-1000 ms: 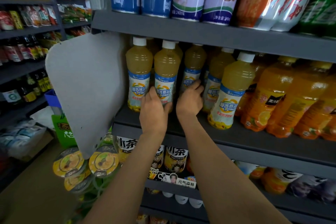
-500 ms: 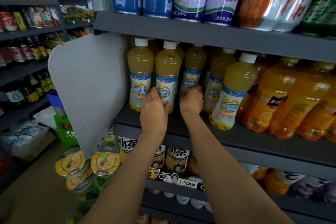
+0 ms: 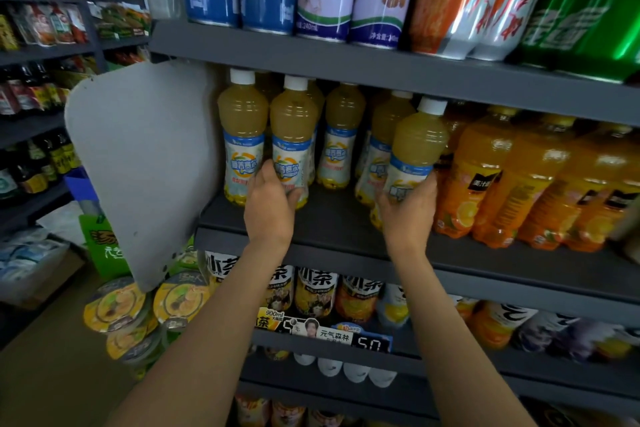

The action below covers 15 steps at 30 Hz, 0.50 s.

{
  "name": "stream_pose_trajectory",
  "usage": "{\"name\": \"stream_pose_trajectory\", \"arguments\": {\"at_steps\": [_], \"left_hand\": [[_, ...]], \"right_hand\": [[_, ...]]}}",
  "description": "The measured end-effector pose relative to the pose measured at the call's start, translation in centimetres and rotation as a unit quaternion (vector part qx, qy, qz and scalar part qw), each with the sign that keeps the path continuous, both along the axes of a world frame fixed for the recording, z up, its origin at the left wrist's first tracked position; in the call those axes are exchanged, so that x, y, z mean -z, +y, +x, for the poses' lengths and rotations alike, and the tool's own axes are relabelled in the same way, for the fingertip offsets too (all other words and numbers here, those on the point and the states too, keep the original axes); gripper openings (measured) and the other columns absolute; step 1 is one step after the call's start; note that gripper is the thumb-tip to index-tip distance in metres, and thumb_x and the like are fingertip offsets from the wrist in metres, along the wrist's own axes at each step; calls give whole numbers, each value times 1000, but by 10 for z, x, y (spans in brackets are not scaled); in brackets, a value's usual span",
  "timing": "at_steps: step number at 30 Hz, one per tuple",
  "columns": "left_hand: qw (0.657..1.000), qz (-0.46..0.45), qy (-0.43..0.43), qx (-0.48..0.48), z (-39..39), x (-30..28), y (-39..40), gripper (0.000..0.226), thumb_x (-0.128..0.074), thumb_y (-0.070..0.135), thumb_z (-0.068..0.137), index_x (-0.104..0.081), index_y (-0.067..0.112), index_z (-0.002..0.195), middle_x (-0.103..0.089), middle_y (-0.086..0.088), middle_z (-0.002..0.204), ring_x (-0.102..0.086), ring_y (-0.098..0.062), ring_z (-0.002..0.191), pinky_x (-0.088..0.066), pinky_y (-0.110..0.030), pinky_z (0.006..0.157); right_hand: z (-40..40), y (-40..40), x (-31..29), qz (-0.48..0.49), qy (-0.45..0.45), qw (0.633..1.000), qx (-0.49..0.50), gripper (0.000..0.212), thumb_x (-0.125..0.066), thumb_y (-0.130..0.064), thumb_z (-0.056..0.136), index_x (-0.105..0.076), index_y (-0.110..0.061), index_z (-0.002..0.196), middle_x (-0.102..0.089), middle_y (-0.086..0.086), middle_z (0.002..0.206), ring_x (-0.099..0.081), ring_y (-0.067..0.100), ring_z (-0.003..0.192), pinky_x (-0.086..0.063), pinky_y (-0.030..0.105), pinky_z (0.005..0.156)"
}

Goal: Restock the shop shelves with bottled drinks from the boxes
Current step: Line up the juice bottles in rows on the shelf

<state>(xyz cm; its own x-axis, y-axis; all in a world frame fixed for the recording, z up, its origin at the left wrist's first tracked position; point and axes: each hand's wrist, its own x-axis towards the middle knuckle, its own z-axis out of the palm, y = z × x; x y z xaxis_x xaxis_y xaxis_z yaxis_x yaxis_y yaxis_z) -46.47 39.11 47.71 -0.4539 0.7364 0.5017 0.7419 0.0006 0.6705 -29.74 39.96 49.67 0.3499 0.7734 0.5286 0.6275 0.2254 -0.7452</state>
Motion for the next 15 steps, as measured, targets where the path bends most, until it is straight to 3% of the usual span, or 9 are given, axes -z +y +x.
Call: {"name": "stream_pose_trajectory", "arguments": {"at_steps": [5, 11, 15], "left_hand": [[1000, 16, -11, -3, 0, 1, 0, 62, -69, 20, 81, -40, 2, 133, -51, -17, 128, -46, -29, 121, -41, -38, 98], [1000, 20, -6, -6, 3, 3, -1, 63, -68, 19, 82, -38, 1, 134, -50, -19, 128, -44, -30, 122, -41, -39, 98], [1000, 16, -2, -11, 3, 3, 1, 63, -66, 19, 83, -36, 2, 136, -48, -18, 130, -42, -29, 124, -40, -38, 99]], "right_hand": [[-11, -3, 4, -17, 11, 998, -59, 56, -74, -19, 78, -42, 0, 121, -56, 15, 118, -55, 28, 110, -46, 32, 86], [-54, 2, 2, -28, -11, 994, -103, 61, -75, -21, 76, -40, 2, 120, -55, 18, 116, -56, 28, 108, -49, 34, 85], [-60, 11, 0, -85, -1, 985, -148, 59, -76, -15, 75, -40, 2, 118, -53, 17, 120, -54, 26, 111, -47, 30, 88]]}}
